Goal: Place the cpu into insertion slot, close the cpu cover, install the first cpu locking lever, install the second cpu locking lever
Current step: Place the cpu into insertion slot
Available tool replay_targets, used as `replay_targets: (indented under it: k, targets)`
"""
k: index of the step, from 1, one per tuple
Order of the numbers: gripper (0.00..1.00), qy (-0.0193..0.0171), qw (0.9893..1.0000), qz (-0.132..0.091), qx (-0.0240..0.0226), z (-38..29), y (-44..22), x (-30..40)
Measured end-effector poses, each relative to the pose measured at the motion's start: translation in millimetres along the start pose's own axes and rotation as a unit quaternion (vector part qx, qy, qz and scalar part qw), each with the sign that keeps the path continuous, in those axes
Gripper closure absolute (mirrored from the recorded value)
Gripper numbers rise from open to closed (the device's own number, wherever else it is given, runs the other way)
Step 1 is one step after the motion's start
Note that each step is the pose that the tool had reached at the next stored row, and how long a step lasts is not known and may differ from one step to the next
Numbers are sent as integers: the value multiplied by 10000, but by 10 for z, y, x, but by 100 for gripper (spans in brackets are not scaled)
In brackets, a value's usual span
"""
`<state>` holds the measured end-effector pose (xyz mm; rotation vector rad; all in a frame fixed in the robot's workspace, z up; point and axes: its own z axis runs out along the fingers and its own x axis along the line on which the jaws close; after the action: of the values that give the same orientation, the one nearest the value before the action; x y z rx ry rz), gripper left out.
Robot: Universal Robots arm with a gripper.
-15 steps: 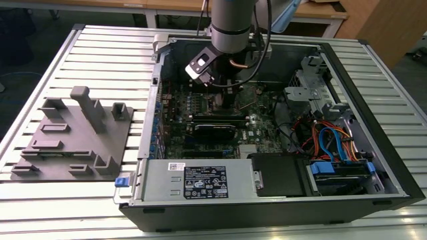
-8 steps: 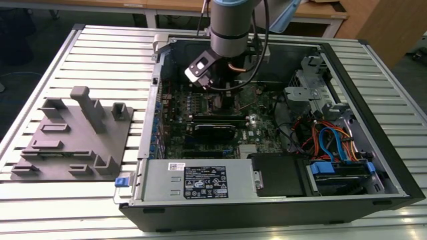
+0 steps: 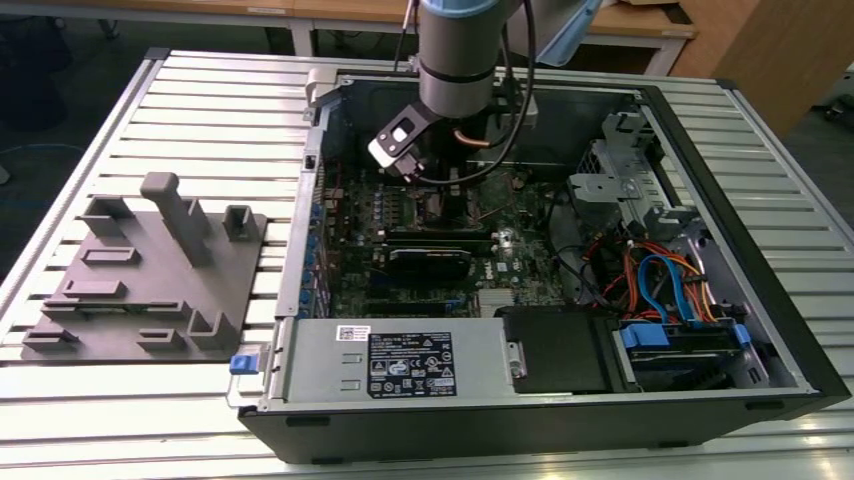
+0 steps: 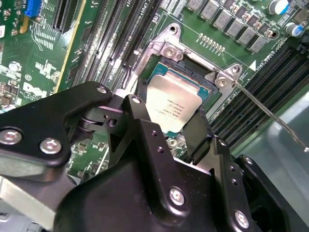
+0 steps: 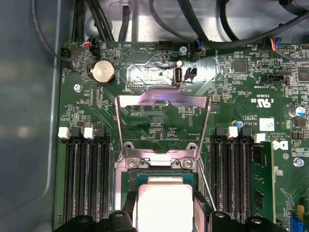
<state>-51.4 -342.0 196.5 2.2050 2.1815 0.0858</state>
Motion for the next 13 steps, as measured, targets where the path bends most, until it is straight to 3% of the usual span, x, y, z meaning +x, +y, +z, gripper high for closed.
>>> replay_targets:
  k: [13]
  targets:
    - [46, -3, 10000, -1, 2, 49, -11, 26]
